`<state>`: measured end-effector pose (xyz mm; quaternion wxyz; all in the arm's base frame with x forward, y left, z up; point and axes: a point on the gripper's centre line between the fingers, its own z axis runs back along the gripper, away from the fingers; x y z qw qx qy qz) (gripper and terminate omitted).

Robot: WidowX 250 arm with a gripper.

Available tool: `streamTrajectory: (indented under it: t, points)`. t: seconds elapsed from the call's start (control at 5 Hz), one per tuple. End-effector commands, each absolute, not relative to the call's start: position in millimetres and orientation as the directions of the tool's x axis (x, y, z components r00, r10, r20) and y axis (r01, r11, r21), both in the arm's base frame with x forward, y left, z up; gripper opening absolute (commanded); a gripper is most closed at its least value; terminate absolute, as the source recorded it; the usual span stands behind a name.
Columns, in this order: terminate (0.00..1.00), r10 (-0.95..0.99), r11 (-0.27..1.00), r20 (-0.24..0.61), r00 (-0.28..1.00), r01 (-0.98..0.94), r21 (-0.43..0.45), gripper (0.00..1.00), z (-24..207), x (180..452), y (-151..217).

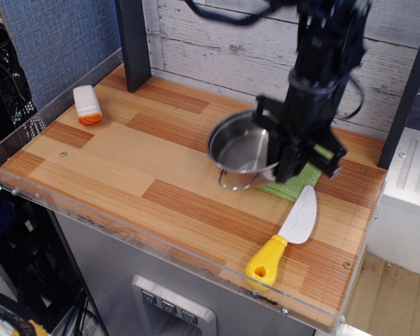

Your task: Move the bowl and place in on the green cloth

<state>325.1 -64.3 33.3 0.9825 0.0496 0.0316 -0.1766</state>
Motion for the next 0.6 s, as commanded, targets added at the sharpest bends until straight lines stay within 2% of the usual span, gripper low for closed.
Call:
streamTrajectory:
  t: [0.0,0.4]
  points:
    - [0.0,-0.328,0.938,-0.12,0.937,0.338,0.073,0.0,15,343,-56]
    - [0.0,-0.345,0.934,-0.047,0.938,0.348,0.084,0.0,39,335,-64]
